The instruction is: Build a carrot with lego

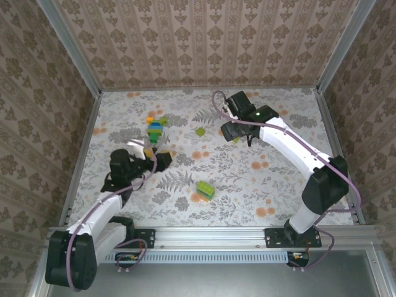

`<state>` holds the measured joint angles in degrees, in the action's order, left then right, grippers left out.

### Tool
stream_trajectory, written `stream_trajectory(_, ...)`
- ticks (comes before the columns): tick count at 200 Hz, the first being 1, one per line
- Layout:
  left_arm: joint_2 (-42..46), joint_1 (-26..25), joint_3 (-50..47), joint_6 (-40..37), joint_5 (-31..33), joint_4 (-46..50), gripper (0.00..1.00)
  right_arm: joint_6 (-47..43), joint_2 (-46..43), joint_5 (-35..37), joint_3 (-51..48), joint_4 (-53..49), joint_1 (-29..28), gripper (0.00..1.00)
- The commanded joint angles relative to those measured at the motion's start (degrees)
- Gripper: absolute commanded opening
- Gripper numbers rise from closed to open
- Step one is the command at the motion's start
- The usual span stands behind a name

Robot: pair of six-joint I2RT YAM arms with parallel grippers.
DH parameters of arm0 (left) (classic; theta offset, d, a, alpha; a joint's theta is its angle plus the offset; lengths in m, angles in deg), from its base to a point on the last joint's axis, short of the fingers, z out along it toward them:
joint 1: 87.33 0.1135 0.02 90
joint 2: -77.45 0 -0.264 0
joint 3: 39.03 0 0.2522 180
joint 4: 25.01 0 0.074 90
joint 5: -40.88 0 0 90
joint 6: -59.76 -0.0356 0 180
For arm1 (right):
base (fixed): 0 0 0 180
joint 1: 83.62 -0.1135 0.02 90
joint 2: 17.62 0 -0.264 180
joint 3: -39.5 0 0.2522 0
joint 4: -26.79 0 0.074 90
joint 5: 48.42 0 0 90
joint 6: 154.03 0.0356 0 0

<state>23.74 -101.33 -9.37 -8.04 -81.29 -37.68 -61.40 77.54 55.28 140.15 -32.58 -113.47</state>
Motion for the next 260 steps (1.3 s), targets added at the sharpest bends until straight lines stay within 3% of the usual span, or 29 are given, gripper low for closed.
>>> stream_trajectory(1,-2.84,-4.41,-3.58,-8.02,-0.76,-21.52,1.00,0.72,3.15,0.98,-0.58,1.90,0.57,0.76)
stream_trajectory(24,-10.00,-8.82,-6.72,-12.01,-6.06,-32.66,1.00,-0.08,4.91,1.03,-1.43,2.38,1.46,0.76)
stream_trajectory(72,-22.06,-11.74,-9.60,-11.89,-14.65,-48.11,1.00,-0.34,7.58,-0.50,-4.36,4.15,3.82,0.76)
stream_trajectory(179,-22.44,-22.05,-10.83,-16.64,-20.10,-43.77,1.00,-0.97,11.98,-0.18,-2.10,2.71,5.59,0.75)
stream_trajectory(260,-28.62,-22.48,-5.75,-22.06,-23.49,-38.51,1.00,-0.18,11.52,-1.11,-0.43,1.20,6.09,0.75)
